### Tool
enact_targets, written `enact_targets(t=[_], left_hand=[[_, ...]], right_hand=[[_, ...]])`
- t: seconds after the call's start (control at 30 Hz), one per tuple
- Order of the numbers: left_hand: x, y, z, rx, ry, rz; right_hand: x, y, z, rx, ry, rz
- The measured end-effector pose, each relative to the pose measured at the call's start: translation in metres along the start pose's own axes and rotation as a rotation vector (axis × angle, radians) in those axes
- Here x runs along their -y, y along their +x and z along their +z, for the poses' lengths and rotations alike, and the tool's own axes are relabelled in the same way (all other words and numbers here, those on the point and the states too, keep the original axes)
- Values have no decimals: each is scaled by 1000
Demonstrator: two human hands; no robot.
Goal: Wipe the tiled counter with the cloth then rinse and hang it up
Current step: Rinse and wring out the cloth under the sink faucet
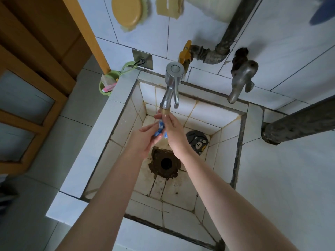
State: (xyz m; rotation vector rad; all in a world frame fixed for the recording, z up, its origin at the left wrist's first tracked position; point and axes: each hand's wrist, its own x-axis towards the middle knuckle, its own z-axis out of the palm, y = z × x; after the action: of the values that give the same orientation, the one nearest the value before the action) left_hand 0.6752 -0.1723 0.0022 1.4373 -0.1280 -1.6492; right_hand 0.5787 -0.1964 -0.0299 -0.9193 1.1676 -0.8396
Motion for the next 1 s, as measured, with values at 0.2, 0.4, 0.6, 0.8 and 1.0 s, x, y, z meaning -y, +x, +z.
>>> enact_targets(t=[0.2,0.4,0.6,0.8,1.0], left_hand=[[11,-2,4,30,121,71],[10,2,3,-46,34,150],[13,6,-1,-46,116,200],[13,6,2,-225,267,228],[15,7,8,-249,129,233]], right_hand=[[6,19,0,-371,119,269],[9,1,8,-38,380,245],[-9,-5,8,14,89,11],[-5,6,7,-270,29,97],[-14,-7,8,-23,55,34]])
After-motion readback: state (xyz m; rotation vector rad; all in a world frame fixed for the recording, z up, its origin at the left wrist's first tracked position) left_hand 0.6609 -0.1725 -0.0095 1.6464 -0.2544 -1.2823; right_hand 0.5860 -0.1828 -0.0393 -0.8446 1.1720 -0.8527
